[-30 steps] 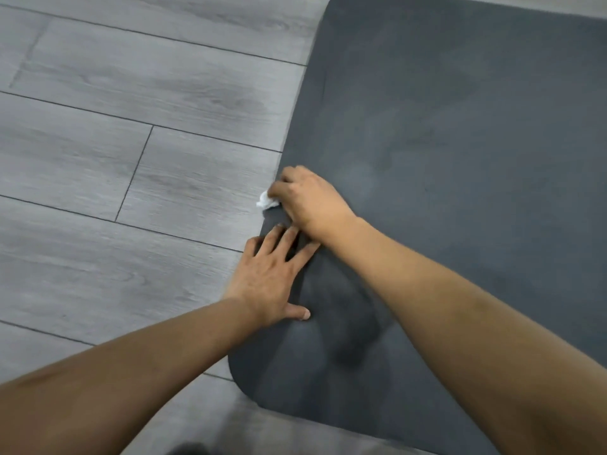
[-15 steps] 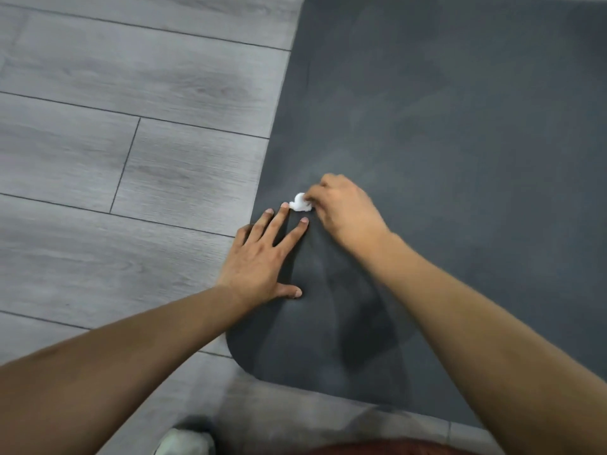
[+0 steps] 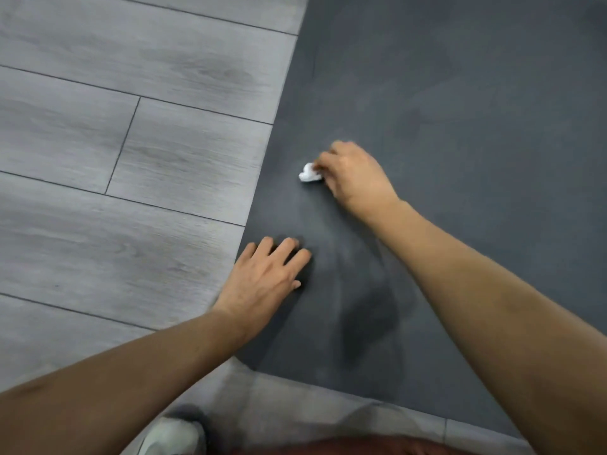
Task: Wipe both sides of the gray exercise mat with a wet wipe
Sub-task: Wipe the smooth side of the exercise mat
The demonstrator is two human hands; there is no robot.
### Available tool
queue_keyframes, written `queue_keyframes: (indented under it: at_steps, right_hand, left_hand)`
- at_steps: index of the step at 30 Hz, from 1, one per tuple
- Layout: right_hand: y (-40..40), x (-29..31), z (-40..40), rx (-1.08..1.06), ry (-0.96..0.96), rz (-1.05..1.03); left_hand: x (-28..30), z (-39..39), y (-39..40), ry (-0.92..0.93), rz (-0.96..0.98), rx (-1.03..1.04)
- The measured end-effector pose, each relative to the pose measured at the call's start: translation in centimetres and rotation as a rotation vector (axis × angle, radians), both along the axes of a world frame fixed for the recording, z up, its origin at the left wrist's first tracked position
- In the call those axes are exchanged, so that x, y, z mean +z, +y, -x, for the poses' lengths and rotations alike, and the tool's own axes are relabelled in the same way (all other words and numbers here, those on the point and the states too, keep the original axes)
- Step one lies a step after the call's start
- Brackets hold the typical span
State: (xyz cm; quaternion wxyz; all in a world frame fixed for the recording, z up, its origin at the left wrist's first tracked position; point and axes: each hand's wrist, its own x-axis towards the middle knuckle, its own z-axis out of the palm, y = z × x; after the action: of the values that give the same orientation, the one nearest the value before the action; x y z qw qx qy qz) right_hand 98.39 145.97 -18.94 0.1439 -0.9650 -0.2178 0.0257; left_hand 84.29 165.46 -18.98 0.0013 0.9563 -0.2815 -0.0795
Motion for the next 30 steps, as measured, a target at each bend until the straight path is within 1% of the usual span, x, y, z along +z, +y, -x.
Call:
queue_keyframes:
  at_steps: [1, 2, 3, 4, 5, 6, 7, 9, 10, 11, 12, 13, 14, 16, 18, 19, 20, 21, 22, 23, 24, 25, 26, 27, 28, 29, 30]
  right_hand:
    - [-1.1, -0.1, -2.0, -0.123, -0.028, 0.039]
    - [-2.4, -0.3, -3.8, -0.29, -0.035, 0.071]
    - [-3.5, -0.5, -5.1, -0.465, -0.042, 0.077]
    - [-3.7, -0.6, -5.6, -0.597, -0.052, 0.054]
    - [-2.8, -0.6, -5.3, -0.647, -0.055, 0.027]
    - [-0.9, -0.5, -4.1, -0.616, -0.032, -0.002]
    - [1.4, -0.4, -2.3, -0.52, 0.0, -0.025]
    - [5.9, -0.2, 2.5, -0.248, 0.08, -0.097]
    - [7.1, 0.0, 4.8, -0.12, 0.125, -0.13]
    - [7.4, 0.1, 5.7, -0.008, 0.125, -0.138]
    - [6.7, 0.3, 5.1, 0.08, 0.122, -0.128]
    - [5.5, 0.3, 3.4, 0.105, 0.099, -0.087]
    - [4.1, 0.3, 1.2, 0.058, 0.073, -0.042]
    - [0.3, 0.3, -3.3, -0.195, 0.003, 0.063]
    - [-2.7, -0.1, -5.3, -0.47, -0.024, 0.096]
    - [-2.6, -0.2, -4.8, -0.506, -0.029, 0.078]
    - [-1.5, -0.3, -3.6, -0.47, -0.021, 0.052]
    - [0.1, -0.2, -1.9, -0.371, -0.017, 0.023]
    - [1.6, 0.0, 0.0, -0.222, -0.011, -0.011]
    - [2.8, 0.2, 1.8, -0.028, -0.003, -0.022]
    - [3.6, 0.5, 3.3, 0.18, 0.017, -0.007]
    - [3.9, 0.9, 4.2, 0.345, 0.031, 0.023]
    - [3.8, 1.2, 4.4, 0.442, 0.028, 0.045]
    - [3.6, 1.2, 3.9, 0.467, 0.019, 0.058]
    - [3.7, 1.1, 3.0, 0.433, 0.001, 0.063]
    - [4.0, 0.8, 1.7, 0.345, -0.045, 0.051]
    - [4.5, 0.5, 0.3, 0.21, -0.079, 0.038]
  left_hand:
    - [-0.2, 0.2, 0.2, -0.02, 0.015, -0.008]
    - [-0.3, 0.4, 0.4, -0.038, 0.028, -0.018]
    - [-0.5, 0.6, 0.5, -0.052, 0.042, -0.024]
    - [-0.5, 0.6, 0.5, -0.057, 0.054, -0.027]
    - [-0.4, 0.7, 0.5, -0.052, 0.059, -0.026]
    - [-0.4, 0.7, 0.6, -0.044, 0.064, -0.025]
    - [-0.5, 0.8, 0.8, -0.041, 0.073, -0.029]
    - [-0.6, 1.2, 1.2, -0.032, 0.095, -0.05]
    - [-0.5, 1.5, 1.4, -0.012, 0.101, -0.061]
    - [-0.4, 1.8, 1.6, 0.023, 0.094, -0.067]
    - [-0.1, 2.3, 1.8, 0.069, 0.073, -0.066]
    - [0.1, 2.7, 2.1, 0.111, 0.047, -0.07]
    - [0.3, 2.9, 2.3, 0.146, 0.026, -0.079]
    - [0.4, 2.8, 2.7, 0.187, 0.009, -0.093]
    - [0.3, 2.7, 3.0, 0.184, 0.012, -0.105]
    - [0.3, 2.7, 3.0, 0.175, 0.011, -0.115]
    - [0.2, 2.8, 3.0, 0.166, 0.001, -0.124]
    - [0.1, 3.0, 3.0, 0.15, -0.013, -0.128]
    - [-0.1, 3.3, 3.0, 0.122, -0.021, -0.129]
    - [-0.2, 3.4, 2.9, 0.095, -0.023, -0.137]
    - [-0.2, 3.5, 2.9, 0.07, -0.026, -0.154]
    - [-0.2, 3.5, 2.9, 0.042, -0.026, -0.175]
    - [-0.3, 3.7, 3.0, 0.015, -0.025, -0.196]
    - [-0.4, 3.9, 3.1, -0.003, -0.028, -0.219]
    - [-0.4, 4.1, 3.1, -0.01, -0.03, -0.237]
    - [-0.5, 4.2, 3.2, -0.017, -0.034, -0.245]
    - [-0.5, 4.5, 3.3, -0.023, -0.037, -0.243]
